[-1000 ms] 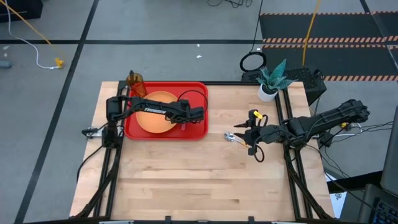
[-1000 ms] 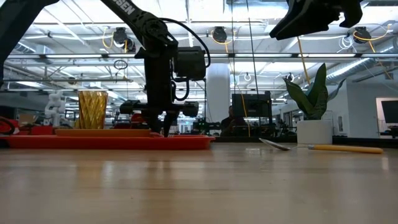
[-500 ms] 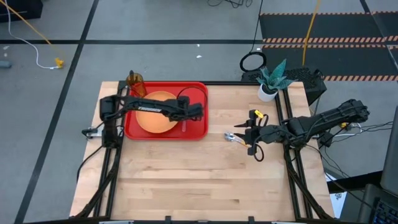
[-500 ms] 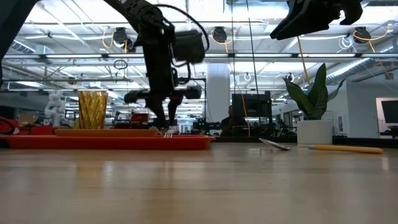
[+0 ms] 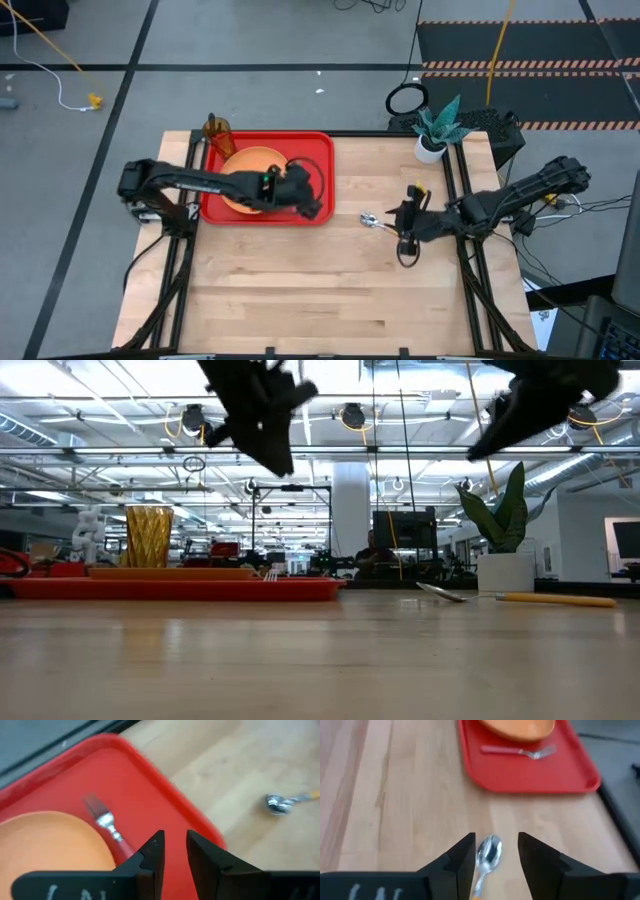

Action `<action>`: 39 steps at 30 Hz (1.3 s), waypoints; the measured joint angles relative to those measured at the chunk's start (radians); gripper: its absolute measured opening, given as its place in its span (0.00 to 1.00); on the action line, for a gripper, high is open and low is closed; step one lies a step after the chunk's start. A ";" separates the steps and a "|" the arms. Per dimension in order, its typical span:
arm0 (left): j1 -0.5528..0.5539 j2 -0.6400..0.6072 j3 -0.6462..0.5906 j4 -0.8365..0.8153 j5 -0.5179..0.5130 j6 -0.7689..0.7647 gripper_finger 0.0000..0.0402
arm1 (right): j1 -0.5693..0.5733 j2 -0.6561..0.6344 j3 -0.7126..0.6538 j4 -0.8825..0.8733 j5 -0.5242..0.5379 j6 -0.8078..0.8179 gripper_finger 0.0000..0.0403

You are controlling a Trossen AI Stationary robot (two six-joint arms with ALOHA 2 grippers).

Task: Pick and place plate/cup/fork/spoon on tray
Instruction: Put the yellow spoon on the red tray to the right of the pink fork

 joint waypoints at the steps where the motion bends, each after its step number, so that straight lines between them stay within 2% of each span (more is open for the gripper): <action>1: -0.022 -0.018 -0.003 -0.005 -0.016 0.002 0.20 | 0.021 0.007 -0.015 -0.005 0.010 0.029 0.36; 3: -0.061 -0.051 -0.020 -0.042 -0.060 -0.003 0.20 | 0.048 0.029 -0.047 -0.006 0.025 0.078 0.37; 6: -0.106 -0.086 -0.045 -0.015 -0.112 0.002 0.20 | 0.067 0.061 -0.092 0.005 0.045 0.139 0.43; 13: -0.157 -0.161 -0.117 -0.084 -0.114 -0.011 0.20 | 0.068 0.123 -0.182 0.074 0.045 0.188 0.60; 18: -0.164 -0.246 -0.184 -0.087 -0.124 -0.018 0.20 | 0.042 0.145 -0.281 0.225 0.044 0.216 0.64; 28: -0.165 -0.408 -0.319 -0.056 -0.124 0.037 0.20 | -0.047 0.201 -0.373 0.404 0.011 0.230 0.56; 32: -0.165 -0.448 -0.322 -0.050 -0.124 0.072 0.20 | -0.065 0.246 -0.378 0.471 -0.034 0.245 0.50; 39: -0.199 -0.488 -0.322 -0.051 -0.112 0.121 0.20 | -0.075 0.375 -0.376 0.574 -0.023 0.255 0.37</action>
